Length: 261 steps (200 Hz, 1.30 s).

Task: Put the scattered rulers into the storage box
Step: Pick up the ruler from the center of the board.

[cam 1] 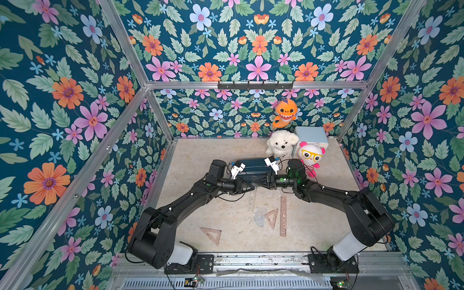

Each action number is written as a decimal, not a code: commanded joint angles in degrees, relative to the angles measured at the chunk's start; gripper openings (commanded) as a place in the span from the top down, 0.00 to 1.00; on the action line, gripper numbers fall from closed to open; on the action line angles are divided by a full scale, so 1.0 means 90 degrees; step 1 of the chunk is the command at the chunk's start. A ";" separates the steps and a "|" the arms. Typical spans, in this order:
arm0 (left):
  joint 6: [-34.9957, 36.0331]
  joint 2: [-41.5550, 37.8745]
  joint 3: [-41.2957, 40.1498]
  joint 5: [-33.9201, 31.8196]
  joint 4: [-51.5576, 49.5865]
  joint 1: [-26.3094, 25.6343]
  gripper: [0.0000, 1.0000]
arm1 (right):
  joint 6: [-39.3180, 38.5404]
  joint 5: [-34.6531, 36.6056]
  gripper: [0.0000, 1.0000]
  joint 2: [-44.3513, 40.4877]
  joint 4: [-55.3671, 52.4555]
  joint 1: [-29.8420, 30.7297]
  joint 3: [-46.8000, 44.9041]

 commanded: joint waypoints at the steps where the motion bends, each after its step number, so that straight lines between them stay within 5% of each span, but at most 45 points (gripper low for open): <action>1: -0.0062 -0.0012 -0.0029 0.0182 0.0268 0.0007 1.00 | 0.0226 -0.0187 0.58 0.0047 0.0528 0.0000 0.0048; 93: -0.0098 -0.0063 -0.0118 0.0231 0.0394 0.0002 1.00 | 0.0478 -0.0199 1.00 0.0112 0.0838 -0.0006 0.0052; 115: -0.0076 -0.0058 -0.0113 0.0217 0.0397 0.0002 1.00 | 0.0499 -0.0125 1.00 0.0063 0.0787 -0.0007 0.0074; 150: 0.0296 -0.0096 0.0072 -0.0150 -0.0088 0.0041 0.58 | 0.0270 0.0371 1.00 -0.0110 0.0257 -0.0014 0.0186; 188: 0.1032 -0.0110 0.0584 -0.1997 -0.1453 0.0315 0.28 | -0.0194 0.2431 1.00 -0.0642 -0.0488 -0.0254 0.0146; 261: 0.1389 -0.0319 0.1138 -0.4640 -0.2077 0.0359 0.28 | -0.1138 0.7127 1.00 -0.0420 -0.0983 0.0382 0.1131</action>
